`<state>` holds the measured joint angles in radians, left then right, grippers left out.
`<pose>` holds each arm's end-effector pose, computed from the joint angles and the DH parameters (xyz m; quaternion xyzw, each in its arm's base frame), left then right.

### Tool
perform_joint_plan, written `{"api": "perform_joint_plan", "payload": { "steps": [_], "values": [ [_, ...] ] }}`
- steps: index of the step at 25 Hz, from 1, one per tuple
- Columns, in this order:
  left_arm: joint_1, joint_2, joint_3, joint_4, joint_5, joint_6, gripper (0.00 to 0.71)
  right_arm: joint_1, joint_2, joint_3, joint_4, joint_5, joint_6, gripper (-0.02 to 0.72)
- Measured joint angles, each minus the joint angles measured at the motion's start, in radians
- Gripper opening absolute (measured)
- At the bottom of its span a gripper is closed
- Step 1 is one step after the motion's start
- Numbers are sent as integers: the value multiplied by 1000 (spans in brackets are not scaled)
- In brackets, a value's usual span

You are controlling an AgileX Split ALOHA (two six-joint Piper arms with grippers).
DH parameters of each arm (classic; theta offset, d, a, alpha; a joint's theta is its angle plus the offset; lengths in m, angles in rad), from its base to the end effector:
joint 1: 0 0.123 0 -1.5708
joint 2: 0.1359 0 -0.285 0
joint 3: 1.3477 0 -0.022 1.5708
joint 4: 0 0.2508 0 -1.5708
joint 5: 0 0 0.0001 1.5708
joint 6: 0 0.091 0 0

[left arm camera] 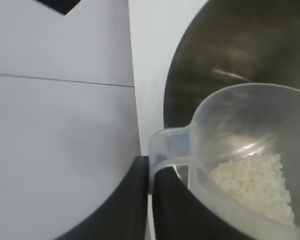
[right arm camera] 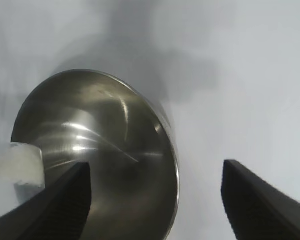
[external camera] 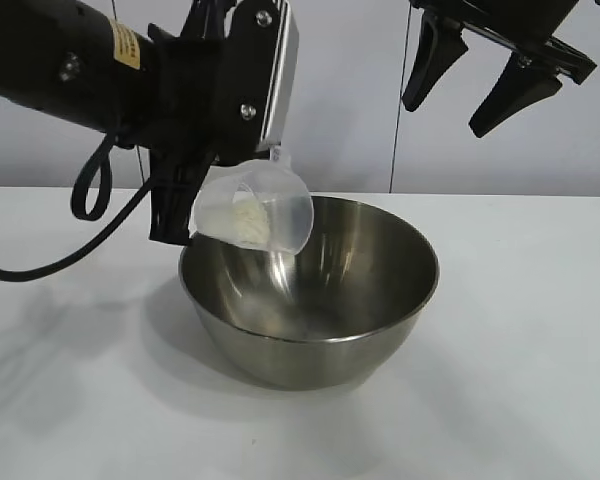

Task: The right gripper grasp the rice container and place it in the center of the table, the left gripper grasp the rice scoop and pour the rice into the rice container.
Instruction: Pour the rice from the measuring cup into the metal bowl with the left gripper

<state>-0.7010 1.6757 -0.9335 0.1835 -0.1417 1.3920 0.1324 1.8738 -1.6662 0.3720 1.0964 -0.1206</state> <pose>0.2731 -0.2336 0.2195 0.7868 0.3570 0.2027 0.4609 0.3974 0.0826 0.2928 -0.0683 0.9665 0.1778 0.1720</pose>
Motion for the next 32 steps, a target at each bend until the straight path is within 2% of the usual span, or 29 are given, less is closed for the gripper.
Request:
{"api": "perform_joint_plan", "payload": {
  "steps": [4, 10, 13, 16, 21, 24, 28, 32],
  "values": [
    [-11, 0, 0, -6, -1, 167, 9, 0, 0, 0, 0, 0, 0, 505],
    [-11, 0, 0, -15, -63, 220, 9, 0, 0, 0, 4, 0, -1, 505],
    [-11, 4, 0, -62, -110, 241, 9, 0, 0, 0, 8, 0, -1, 505],
    [-11, 25, 0, -122, -199, 303, 9, 0, 0, 0, 8, 0, -1, 505],
    [-11, 98, 0, -252, -407, 521, 9, 0, 0, 0, 8, 0, -1, 505],
    [-11, 135, 0, -312, -464, 697, 9, 0, 0, 0, 10, 0, -1, 505],
    [-11, 152, 0, -329, -525, 907, 9, 0, 0, 0, 10, 0, -1, 505],
    [-19, 152, 0, -338, -575, 994, 9, 0, 0, 0, 10, -9, -1, 505]
  ]
}}
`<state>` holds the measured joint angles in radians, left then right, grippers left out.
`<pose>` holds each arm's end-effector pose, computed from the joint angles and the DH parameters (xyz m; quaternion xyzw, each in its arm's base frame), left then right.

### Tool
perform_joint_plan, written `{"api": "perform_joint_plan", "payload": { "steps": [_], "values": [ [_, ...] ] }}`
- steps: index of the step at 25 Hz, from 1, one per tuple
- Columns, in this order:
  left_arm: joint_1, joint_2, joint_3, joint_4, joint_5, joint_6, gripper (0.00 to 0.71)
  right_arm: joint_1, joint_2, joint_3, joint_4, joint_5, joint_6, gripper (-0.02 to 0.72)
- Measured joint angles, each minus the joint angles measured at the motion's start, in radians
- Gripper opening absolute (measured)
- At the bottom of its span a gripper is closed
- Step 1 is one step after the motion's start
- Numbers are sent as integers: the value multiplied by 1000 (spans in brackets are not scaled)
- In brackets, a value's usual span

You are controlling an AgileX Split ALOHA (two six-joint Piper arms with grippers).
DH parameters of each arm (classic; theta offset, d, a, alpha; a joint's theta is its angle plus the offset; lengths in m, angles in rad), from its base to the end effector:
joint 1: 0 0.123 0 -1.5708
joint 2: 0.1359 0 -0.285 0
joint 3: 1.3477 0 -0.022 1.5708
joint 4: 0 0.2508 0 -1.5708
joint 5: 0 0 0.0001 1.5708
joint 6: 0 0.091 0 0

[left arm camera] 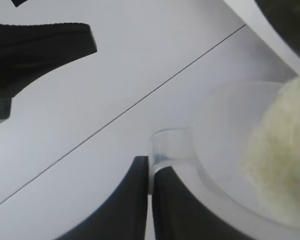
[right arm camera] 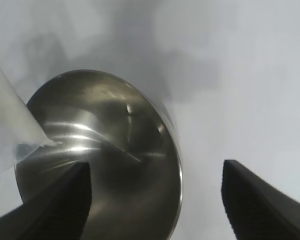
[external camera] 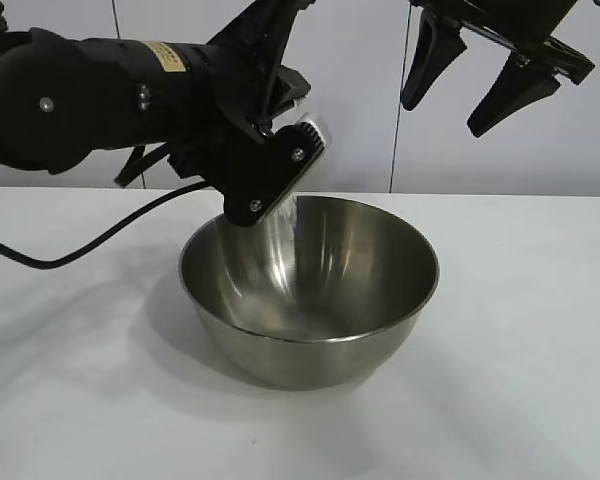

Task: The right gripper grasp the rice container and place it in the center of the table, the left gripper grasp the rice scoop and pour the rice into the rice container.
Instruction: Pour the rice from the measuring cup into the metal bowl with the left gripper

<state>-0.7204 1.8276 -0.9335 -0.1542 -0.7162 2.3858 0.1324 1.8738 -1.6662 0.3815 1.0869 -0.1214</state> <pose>0.2981 -0.2494 0.2116 0.7348 0.0900 0.4961 0.4538 0.3982 0.0833 0.2934 -0.0663 0.9651 0.1820 0.1765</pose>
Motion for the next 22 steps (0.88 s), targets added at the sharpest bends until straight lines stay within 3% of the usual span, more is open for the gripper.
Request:
{"api": "perform_joint_plan", "payload": {
  "steps": [6, 22],
  "values": [
    [-40, 0, 0, -17, -3, 12, 9, 0, 0, 0, 1, -12, -1, 505],
    [-42, 0, 0, -127, 1, 87, 8, 0, 0, 0, 1, -12, -2, 505]
  ]
}}
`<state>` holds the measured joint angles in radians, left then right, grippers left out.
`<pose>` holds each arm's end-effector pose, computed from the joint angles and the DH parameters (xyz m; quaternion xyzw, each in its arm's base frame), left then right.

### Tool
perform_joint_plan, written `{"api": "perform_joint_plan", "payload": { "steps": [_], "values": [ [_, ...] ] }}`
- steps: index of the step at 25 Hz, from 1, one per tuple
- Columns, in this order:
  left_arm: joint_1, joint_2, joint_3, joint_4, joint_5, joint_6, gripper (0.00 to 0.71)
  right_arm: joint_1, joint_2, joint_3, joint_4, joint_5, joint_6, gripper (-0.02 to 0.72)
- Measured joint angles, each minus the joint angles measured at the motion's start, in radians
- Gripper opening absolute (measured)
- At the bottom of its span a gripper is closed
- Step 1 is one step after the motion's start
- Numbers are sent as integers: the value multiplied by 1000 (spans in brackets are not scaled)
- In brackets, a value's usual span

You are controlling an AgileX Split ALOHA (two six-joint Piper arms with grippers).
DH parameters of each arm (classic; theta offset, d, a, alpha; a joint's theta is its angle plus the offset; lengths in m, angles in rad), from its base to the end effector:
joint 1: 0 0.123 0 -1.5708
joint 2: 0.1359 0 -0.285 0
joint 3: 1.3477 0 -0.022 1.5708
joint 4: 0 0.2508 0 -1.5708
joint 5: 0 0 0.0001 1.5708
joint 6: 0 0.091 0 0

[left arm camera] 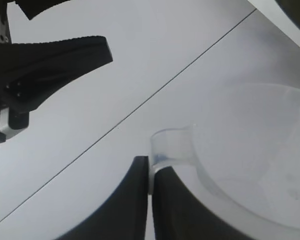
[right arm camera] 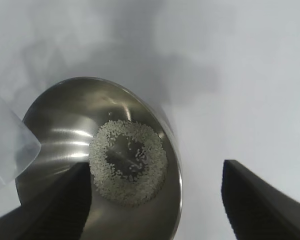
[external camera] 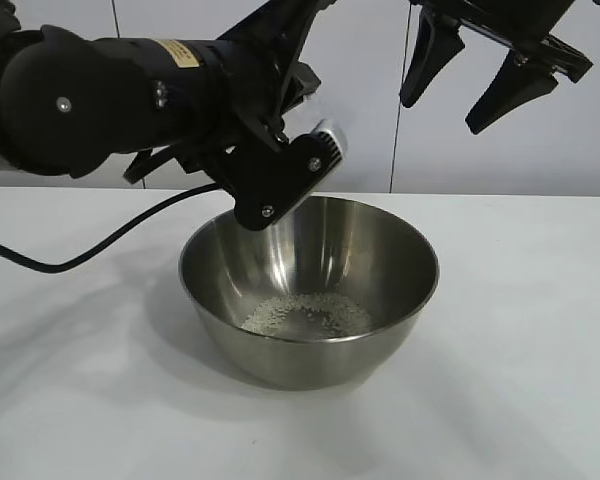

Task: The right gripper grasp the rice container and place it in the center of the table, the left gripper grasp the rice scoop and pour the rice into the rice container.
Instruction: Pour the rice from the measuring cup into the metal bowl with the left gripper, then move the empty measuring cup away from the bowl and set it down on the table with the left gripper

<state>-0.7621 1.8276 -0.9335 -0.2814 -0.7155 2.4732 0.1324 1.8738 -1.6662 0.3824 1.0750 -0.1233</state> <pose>0.2916 -0.2555 0.2104 0.7371 0.1058 0.5016 0.4402 0.3992 0.0833 0.2937 -0.0658 0.9640 0.1819 0.1824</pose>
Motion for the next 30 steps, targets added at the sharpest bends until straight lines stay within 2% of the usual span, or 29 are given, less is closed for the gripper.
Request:
{"api": "perform_joint_plan", "payload": {
  "steps": [3, 6, 12, 15, 20, 25, 27, 30],
  "values": [
    [0, 0, 0, -79, 4, -27, 8, 0, 0, 0, 0, 0, 0, 505],
    [0, 0, 0, -221, -4, -104, 8, 0, 0, 0, 0, 0, 0, 505],
    [0, -3, 0, -545, -79, -324, 8, 0, 0, 0, 0, -9, 0, 505],
    [0, -36, 0, -659, -96, -477, 8, 0, 0, 0, 0, -14, 0, 505],
    [0, -134, 0, -777, -89, -717, 8, 0, 0, 0, 0, -18, 0, 505],
    [0, -227, 0, -841, -48, -934, 8, 0, 0, 0, 0, -20, 0, 505],
    [8, -250, 0, -864, -26, -1028, 8, 0, 0, 0, 0, -20, 0, 505],
    [48, -267, 0, -899, 36, -1213, 8, 0, 0, 0, 0, -20, 0, 505]
  ]
}}
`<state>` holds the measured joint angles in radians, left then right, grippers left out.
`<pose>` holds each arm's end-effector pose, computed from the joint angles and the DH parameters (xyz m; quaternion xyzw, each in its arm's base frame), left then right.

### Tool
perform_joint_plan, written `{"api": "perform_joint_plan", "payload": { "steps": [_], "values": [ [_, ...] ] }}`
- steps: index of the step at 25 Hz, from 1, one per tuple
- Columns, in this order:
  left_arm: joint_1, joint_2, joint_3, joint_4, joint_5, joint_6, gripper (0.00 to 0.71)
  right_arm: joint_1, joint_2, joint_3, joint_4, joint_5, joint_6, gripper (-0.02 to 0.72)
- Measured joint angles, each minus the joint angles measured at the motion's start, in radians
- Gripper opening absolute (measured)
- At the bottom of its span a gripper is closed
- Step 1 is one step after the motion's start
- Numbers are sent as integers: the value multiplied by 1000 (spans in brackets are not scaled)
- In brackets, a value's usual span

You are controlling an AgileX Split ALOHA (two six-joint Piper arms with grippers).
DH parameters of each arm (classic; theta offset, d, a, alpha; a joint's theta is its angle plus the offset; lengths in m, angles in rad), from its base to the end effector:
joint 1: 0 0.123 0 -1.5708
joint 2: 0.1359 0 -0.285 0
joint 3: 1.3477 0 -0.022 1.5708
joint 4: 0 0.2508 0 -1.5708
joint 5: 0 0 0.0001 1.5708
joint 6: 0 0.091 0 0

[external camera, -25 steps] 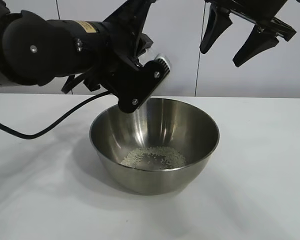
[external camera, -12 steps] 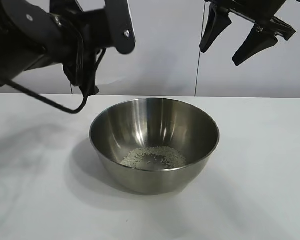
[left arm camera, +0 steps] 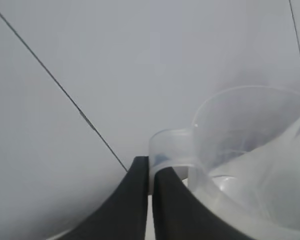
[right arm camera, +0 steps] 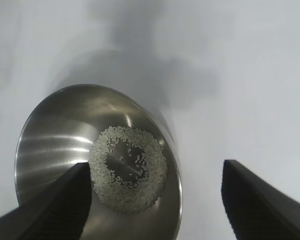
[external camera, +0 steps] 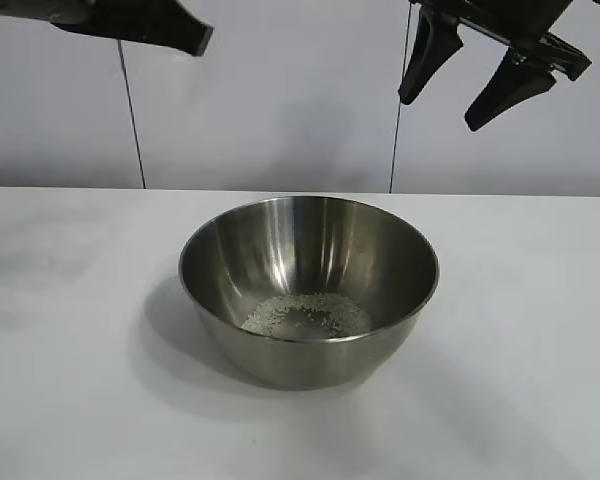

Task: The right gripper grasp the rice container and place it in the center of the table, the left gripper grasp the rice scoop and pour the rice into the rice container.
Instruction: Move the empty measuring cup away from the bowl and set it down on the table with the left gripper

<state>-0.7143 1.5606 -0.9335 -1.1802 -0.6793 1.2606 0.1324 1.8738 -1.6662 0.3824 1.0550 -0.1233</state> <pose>0.2870 -0.1790 0.2779 0.1532 0.7576 0.0754 0.6300 0.4009 0.0832 0.2944 -0.0638 0.9624 0.1814 0.1920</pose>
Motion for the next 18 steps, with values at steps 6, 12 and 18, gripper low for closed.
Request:
{"api": "perform_joint_plan", "payload": {
  "steps": [6, 12, 18],
  "values": [
    [132, 3, 33, 91, 122, -458, 8, 0, 0, 0, 0, 0, 0, 505],
    [226, 10, 228, 539, 3, -982, 8, 0, 0, 0, 0, 0, 0, 505],
    [308, 43, 397, 863, -194, -1221, 8, 0, 0, 0, 5, 0, 0, 505]
  ]
}}
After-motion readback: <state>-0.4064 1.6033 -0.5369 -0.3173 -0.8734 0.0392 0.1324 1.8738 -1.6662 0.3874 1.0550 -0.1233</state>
